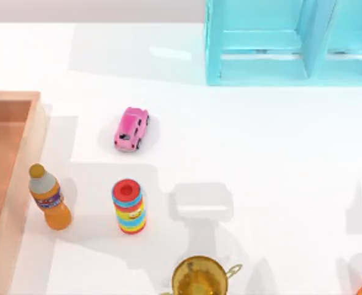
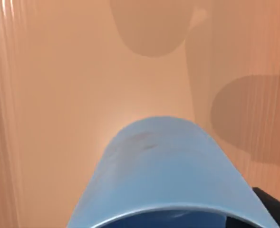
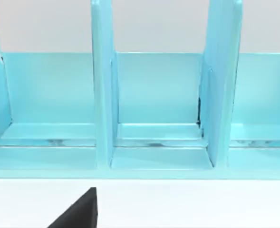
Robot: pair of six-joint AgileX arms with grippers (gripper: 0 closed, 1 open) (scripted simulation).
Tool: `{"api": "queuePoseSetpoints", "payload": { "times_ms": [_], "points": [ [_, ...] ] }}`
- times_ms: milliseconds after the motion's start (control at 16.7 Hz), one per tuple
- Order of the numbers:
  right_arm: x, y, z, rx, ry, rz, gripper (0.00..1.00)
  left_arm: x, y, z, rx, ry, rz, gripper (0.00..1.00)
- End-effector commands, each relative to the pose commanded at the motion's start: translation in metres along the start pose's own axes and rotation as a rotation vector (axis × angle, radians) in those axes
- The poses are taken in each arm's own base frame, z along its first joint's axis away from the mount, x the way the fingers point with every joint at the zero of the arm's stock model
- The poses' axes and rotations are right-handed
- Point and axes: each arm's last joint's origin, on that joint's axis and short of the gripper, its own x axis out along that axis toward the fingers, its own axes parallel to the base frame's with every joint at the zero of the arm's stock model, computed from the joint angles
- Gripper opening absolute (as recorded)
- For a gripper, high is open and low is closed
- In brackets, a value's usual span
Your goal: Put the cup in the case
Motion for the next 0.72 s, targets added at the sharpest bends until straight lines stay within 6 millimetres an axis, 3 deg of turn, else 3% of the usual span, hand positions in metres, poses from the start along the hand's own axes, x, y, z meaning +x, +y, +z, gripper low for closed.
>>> {"api": "queuePoseSetpoints", "payload": {
  "times_ms": [240, 480, 720],
  "points": [
    [0.0, 0.0, 0.0, 0.0, 0.0, 0.0, 1.0, 0.022, 0.003, -0.002, -0.002, 0.004, -0.002, 0.0],
    [0.0, 0.0, 0.0, 0.0, 0.0, 0.0, 1.0, 0.022, 0.003, -0.003, -0.002, 0.005, -0.002, 0.0],
    [0.0, 0.0, 0.0, 0.0, 0.0, 0.0, 1.0, 0.022, 0.003, -0.003, -0.002, 0.005, -0.002, 0.3]
  ]
}}
